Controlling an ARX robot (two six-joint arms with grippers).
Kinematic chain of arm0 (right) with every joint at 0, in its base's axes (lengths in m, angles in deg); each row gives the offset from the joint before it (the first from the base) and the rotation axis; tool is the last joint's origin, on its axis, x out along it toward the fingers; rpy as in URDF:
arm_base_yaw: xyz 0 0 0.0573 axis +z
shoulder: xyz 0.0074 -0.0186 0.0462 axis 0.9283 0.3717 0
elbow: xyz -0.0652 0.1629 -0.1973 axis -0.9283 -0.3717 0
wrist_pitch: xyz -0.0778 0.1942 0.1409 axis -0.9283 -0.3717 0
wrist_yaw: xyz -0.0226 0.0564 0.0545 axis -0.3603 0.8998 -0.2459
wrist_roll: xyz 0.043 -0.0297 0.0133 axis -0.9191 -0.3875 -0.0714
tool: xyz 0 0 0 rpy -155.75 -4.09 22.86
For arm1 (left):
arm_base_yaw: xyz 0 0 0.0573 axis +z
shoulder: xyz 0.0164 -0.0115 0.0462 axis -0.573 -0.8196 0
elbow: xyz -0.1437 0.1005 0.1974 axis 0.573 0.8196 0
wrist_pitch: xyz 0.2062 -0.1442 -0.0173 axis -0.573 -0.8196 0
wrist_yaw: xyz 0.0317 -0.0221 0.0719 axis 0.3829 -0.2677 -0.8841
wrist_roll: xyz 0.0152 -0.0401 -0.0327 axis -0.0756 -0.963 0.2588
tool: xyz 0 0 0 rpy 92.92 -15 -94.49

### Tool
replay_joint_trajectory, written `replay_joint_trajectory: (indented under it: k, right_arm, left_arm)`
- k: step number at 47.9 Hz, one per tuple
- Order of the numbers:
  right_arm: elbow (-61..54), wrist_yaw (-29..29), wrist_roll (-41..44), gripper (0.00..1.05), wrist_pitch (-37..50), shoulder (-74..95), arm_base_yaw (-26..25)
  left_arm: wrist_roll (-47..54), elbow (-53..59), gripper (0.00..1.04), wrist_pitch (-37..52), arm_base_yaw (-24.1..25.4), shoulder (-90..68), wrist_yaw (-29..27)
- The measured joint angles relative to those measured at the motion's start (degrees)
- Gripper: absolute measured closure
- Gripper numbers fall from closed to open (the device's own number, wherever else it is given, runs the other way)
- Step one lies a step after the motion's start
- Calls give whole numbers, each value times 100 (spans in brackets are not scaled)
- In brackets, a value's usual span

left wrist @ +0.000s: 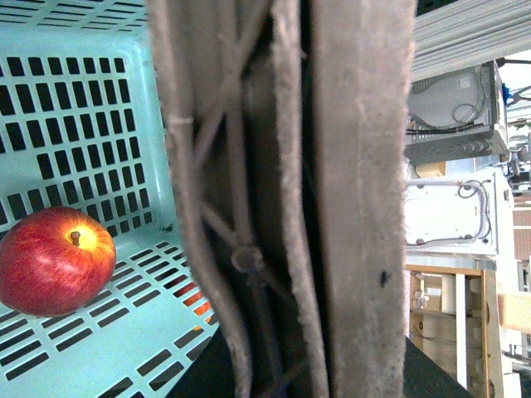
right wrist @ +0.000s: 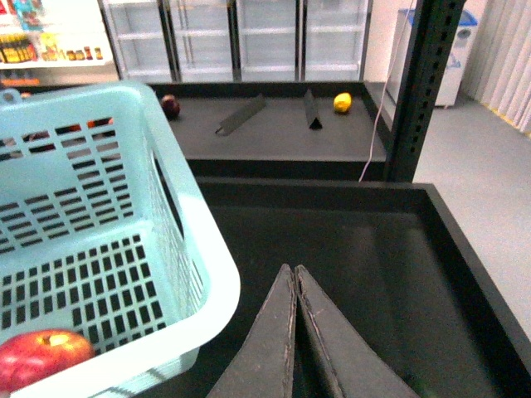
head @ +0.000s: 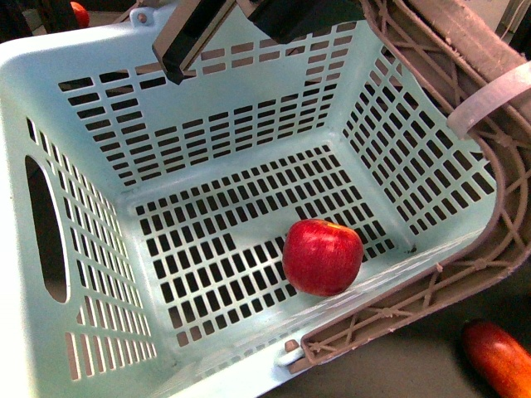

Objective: Pick apple with right arm and hold basket with left

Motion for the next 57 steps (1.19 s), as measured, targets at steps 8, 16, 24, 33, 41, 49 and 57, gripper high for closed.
replay_joint_trajectory:
  k: [8, 16, 24, 33, 41, 49, 57]
  right_arm:
    - [-2, 9, 2, 103, -431, -452, 7]
    - [-2, 9, 0, 103, -796, -826, 9]
    - [-2, 9, 0, 103, -1134, -1176, 9]
    - [-2, 9, 0, 103, -1493, -1532, 9]
    - [-2, 9, 2, 103, -1735, -1775, 9]
    - [0, 7, 2, 103, -2240, -2186, 9]
    - [0, 9, 2, 103, -2857, -2863, 11]
  left_arm:
    - [0, 0, 88, 0, 0, 0, 2]
    - [0, 0, 88, 0, 0, 0, 0]
    - [2, 0, 88, 0, 0, 0, -2]
    - [2, 0, 88, 0, 0, 0, 2]
    - [0, 0, 88, 0, 0, 0, 2]
    - [2, 0, 88, 0, 0, 0, 2]
    - [-2, 0, 88, 0, 2, 0, 0]
